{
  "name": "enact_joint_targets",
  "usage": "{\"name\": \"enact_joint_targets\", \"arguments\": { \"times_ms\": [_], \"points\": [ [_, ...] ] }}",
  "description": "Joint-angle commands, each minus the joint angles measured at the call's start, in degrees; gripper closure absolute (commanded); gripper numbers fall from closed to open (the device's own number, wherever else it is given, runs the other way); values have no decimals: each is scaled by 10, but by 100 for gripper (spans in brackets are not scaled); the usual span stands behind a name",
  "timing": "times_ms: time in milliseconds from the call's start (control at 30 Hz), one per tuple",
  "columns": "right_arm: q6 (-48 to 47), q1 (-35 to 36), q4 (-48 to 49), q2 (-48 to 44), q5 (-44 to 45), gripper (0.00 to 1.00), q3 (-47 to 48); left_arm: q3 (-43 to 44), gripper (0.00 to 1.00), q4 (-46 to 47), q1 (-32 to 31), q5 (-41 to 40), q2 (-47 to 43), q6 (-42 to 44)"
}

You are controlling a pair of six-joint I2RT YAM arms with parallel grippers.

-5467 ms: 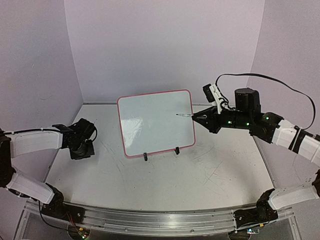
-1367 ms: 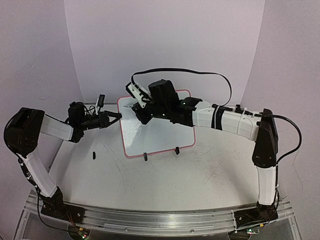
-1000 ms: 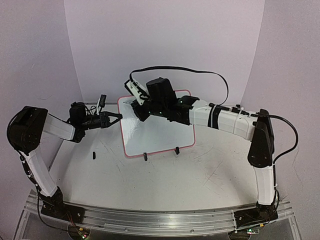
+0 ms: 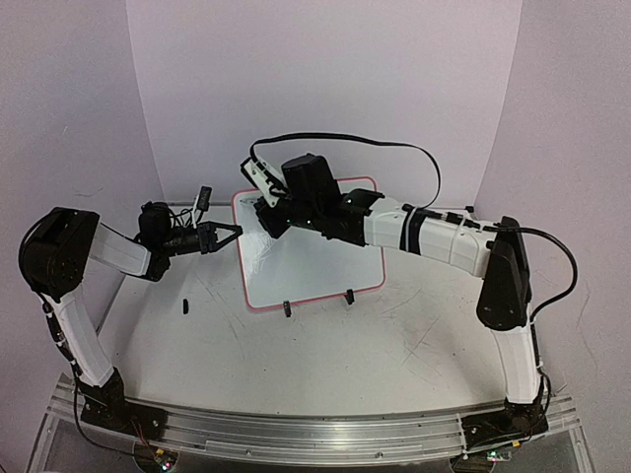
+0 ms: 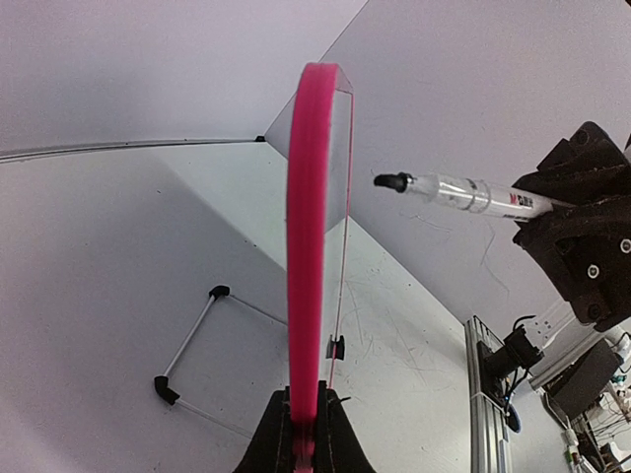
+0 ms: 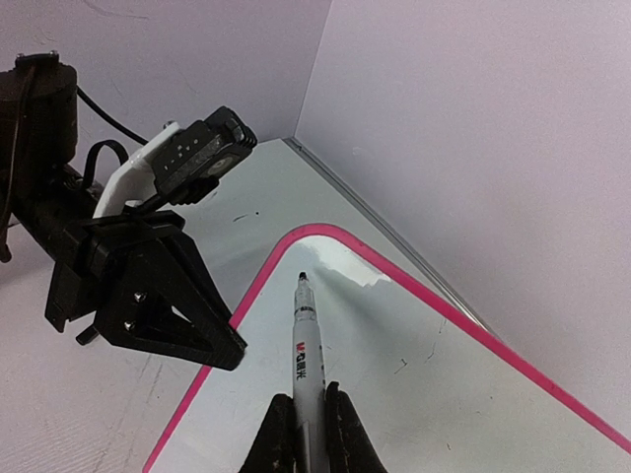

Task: Write a sentence on the whiteboard

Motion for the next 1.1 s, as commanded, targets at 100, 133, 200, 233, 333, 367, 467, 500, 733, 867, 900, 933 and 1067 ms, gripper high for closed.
{"name": "enact_joint_targets", "arguments": {
  "times_ms": [100, 133, 200, 233, 333, 367, 467, 500, 733, 867, 900, 933, 1067],
  "points": [
    [7, 0, 6, 11, 19, 100, 28, 10, 100, 13, -2, 4, -2, 16],
    [7, 0, 5, 11, 19, 100, 29, 11, 100, 14, -1, 4, -2, 15],
    [8, 0, 2, 15, 18, 100, 31, 11, 100, 13, -1, 5, -3, 16],
    [7, 0, 0, 15, 18, 100, 31, 11, 100, 13, -2, 5, -3, 15],
    [8, 0, -3, 19, 18, 100, 32, 13, 100, 13, -2, 6, -4, 15],
    [8, 0, -3, 19, 19, 100, 32, 12, 100, 13, -2, 6, -4, 15],
    [10, -1, -3, 22, 20, 100, 34, 10, 100, 13, -2, 6, -6, 16],
    [10, -1, -4, 23, 21, 100, 34, 10, 100, 13, -1, 6, -7, 16],
    [14, -2, -4, 23, 22, 100, 35, 10, 100, 13, -1, 7, -10, 16],
    [15, -2, -6, 21, 23, 100, 28, 11, 100, 14, -1, 6, -11, 16],
    [16, -2, -6, 19, 22, 100, 25, 12, 100, 13, -1, 7, -11, 16],
    [17, -2, -6, 18, 22, 100, 23, 12, 100, 13, -2, 7, -11, 16],
    [21, -2, -8, 12, 18, 100, 14, 12, 100, 13, -2, 7, -12, 16]
  ]
}}
